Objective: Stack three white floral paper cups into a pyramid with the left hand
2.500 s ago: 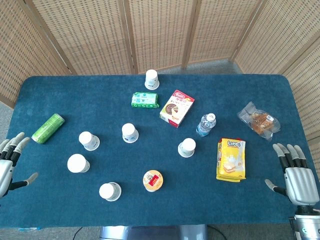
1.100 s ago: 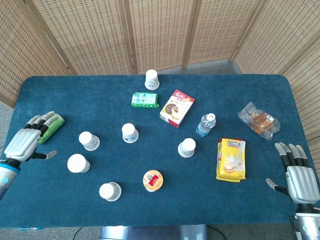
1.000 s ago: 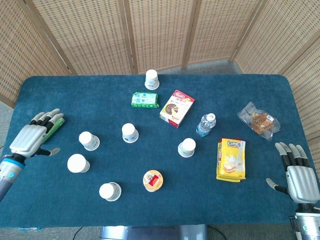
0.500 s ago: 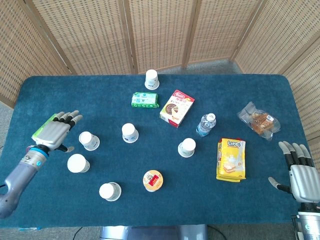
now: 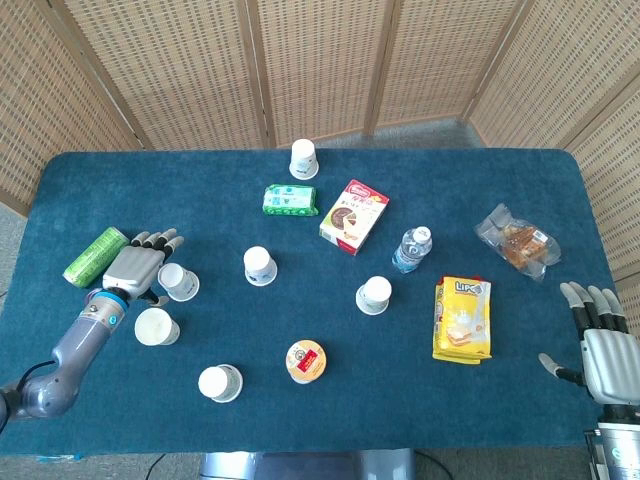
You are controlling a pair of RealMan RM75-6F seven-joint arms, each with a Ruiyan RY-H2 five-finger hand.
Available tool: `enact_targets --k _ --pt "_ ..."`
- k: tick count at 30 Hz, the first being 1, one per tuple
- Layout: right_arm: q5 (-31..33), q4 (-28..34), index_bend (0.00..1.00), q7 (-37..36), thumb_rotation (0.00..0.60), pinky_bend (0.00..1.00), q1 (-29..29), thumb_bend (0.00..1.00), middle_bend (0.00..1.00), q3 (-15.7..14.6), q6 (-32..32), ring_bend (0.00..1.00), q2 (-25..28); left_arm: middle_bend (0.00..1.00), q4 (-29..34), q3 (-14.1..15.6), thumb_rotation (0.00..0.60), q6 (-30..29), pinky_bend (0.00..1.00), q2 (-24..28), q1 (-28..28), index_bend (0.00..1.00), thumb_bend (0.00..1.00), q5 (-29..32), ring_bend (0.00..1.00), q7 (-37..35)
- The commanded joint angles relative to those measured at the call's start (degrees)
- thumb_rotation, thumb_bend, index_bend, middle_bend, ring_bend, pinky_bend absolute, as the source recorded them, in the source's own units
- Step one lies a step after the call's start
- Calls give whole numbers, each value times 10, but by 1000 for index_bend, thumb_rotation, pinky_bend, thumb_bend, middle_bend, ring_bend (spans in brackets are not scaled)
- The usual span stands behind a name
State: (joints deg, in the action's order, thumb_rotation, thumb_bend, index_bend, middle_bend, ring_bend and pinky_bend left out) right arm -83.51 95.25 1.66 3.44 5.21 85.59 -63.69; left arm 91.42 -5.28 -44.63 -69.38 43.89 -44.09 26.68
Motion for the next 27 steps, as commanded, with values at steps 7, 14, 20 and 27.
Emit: enact_targets --k 7,14,20,27 --pt "2 -1 0 -1 600 0 0 0 0 1 -1 0 0 85 -26 12 600 -27 289 -37 17 60 237 24 123 19" --pt "9 2 0 9 600 0 -2 0 0 3 2 0 -3 320 -42 17 600 -56 456 -65 16 247 253 18 336 28" --pt "11 2 0 6 600 0 -2 0 0 4 1 0 -3 490 -45 14 600 -88 554 -82 10 373 273 0 496 27" --pt "10 3 0 4 600 0 -2 0 0 3 0 0 -2 498 -41 11 600 -97 557 -84 5 378 272 -2 503 26"
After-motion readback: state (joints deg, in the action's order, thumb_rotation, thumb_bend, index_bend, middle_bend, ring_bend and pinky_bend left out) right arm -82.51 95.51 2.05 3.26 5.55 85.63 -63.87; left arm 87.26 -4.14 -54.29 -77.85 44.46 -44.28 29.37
